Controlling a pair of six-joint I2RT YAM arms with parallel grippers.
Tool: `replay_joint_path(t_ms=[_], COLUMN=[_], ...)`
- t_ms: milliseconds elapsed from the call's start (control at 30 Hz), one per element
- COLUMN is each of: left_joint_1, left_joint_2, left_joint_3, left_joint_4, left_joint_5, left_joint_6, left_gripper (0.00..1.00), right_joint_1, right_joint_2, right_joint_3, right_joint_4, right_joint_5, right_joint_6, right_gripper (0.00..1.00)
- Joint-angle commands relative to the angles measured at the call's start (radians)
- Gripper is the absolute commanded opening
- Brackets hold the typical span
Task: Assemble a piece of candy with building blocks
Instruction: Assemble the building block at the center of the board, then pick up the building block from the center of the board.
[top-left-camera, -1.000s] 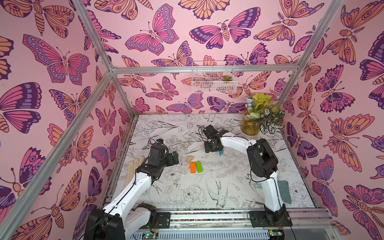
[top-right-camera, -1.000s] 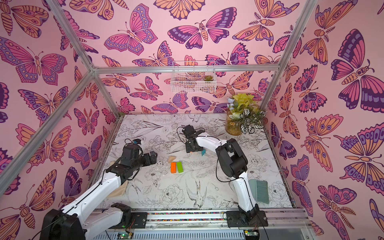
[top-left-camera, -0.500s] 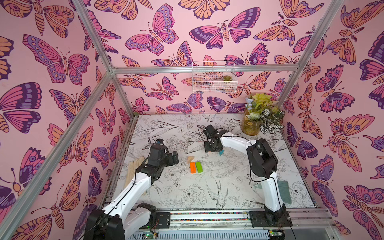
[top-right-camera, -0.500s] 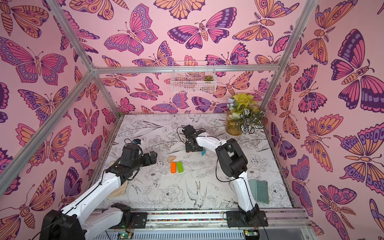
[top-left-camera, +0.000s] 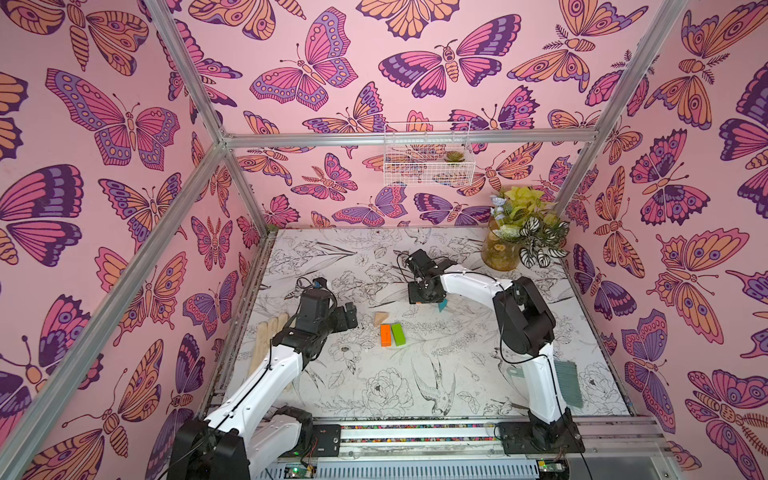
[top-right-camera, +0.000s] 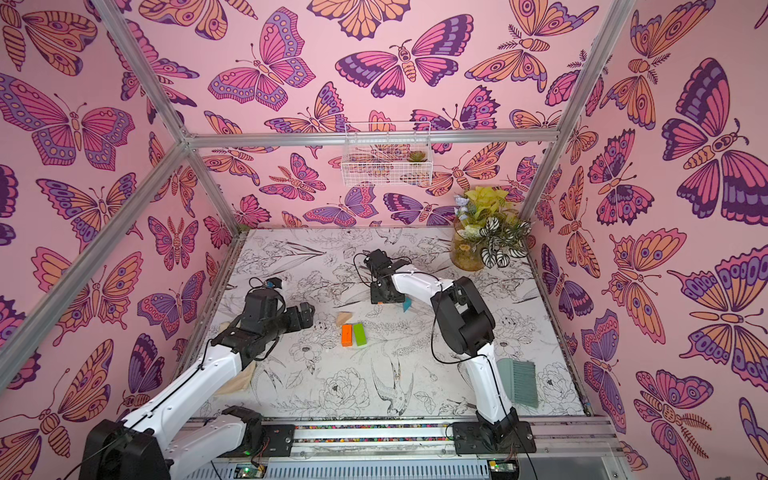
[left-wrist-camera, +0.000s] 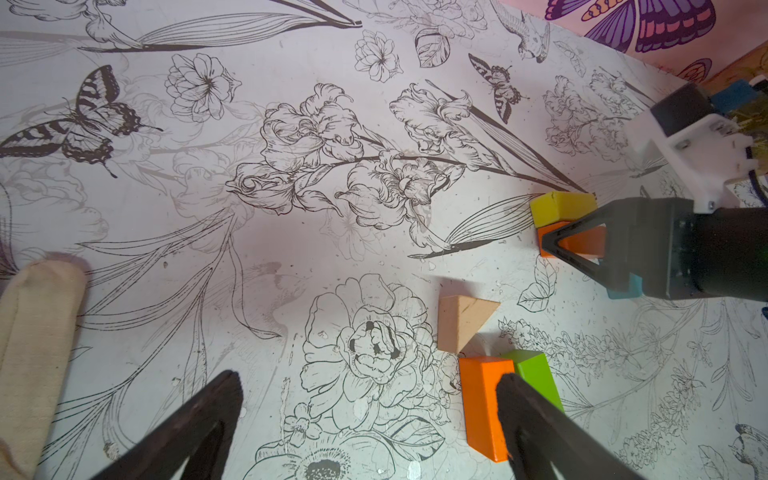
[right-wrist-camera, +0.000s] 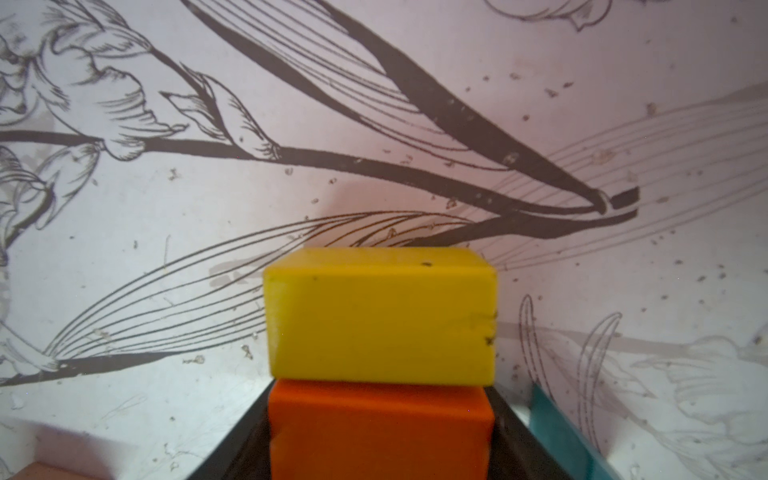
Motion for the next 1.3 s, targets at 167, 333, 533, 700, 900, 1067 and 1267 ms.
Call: replay_joint_path(t_ms=[167,333,533,700,900,1067,1267], left_joint_1=[-0.005,-0.005,-0.005,-0.005,-0.005,-0.005,-0.006], left_joint_2=[-0.011,-0.008,0.005,-0.001,0.004,-0.004,-0.025], left_joint_3=[-0.008,-0.005,0.005,0.005,0.008,0.001,-0.02], left_joint_4=[-0.016,-0.013,-0.014,-0.014,-0.014,-0.014,-0.014], left_joint_5=[-0.013,-0.013,-0.006,-0.012,-0.02,-0.017,-0.023], left_joint_6=[-0.005,-0.007,-0.004,-0.005,-0.002,-0.008,-0.016], left_gripper=[0.98,0.98,0.98,0.98,0.98,0.98,0.98], right_joint_1=[0.001,0.005,0.008,0.066,0.164,0.203,0.263], right_joint_2=[0.018,-0.024,-0.097,-0.226,-0.267,-0.241,-0.207], right_joint_3=[-0.003,-0.013,-0.026,-0.062,-0.072,-0.106,-0.114], right_joint_4=[-0.005,-0.003,-0.026,-0.046,-0.076,-0.059,-0.073], right_joint_5=[0.005,0.02,0.06,0.198,0.169,0.011,0.021], right_joint_6=[0.007,-0.014,-0.026,-0.054,-0.079,-0.086,-0.108], right_gripper=[0.63,0.72,0.75,0.75,0.75,0.74,0.74])
